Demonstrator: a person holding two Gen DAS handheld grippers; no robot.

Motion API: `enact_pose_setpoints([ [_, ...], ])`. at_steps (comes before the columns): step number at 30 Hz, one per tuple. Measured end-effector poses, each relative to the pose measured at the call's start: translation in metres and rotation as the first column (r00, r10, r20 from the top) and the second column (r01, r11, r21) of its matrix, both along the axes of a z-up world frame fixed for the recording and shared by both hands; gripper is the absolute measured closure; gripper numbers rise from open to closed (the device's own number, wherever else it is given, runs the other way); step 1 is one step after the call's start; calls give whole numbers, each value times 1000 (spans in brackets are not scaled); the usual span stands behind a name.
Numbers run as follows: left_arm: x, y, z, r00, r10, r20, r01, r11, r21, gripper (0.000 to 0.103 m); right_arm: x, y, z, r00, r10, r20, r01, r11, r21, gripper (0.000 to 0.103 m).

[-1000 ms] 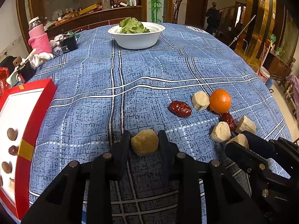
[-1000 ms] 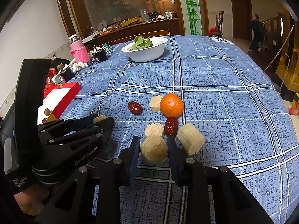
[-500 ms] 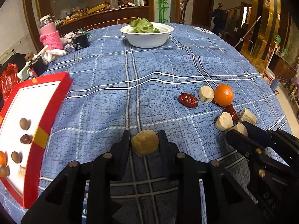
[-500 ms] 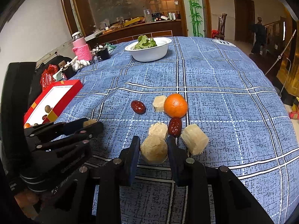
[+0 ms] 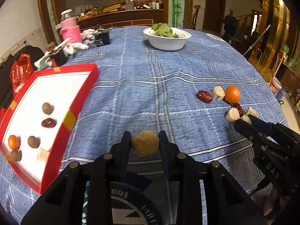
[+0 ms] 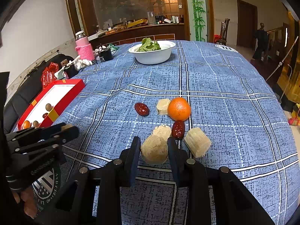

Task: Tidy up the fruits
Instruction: 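Lift both beige lumpy balls and carry them toward the tray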

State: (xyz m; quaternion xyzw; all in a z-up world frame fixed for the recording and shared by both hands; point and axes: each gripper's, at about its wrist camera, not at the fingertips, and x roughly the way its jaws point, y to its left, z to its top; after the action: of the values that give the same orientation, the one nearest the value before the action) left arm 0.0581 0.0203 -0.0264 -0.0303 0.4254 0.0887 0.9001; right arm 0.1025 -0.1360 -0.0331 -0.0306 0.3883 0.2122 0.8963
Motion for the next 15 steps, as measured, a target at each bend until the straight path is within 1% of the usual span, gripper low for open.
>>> enact_pose_setpoints([
  [7,-18,19,4,999,39,12,-39,999,-13,76,2,2,-1,1000,-5,-6,5,1000,-14,72],
  [15,-34,33,11,998,53,37,-52,998,-32,76,-5,9,0,1000,-9,1,9,999,-36,72],
])
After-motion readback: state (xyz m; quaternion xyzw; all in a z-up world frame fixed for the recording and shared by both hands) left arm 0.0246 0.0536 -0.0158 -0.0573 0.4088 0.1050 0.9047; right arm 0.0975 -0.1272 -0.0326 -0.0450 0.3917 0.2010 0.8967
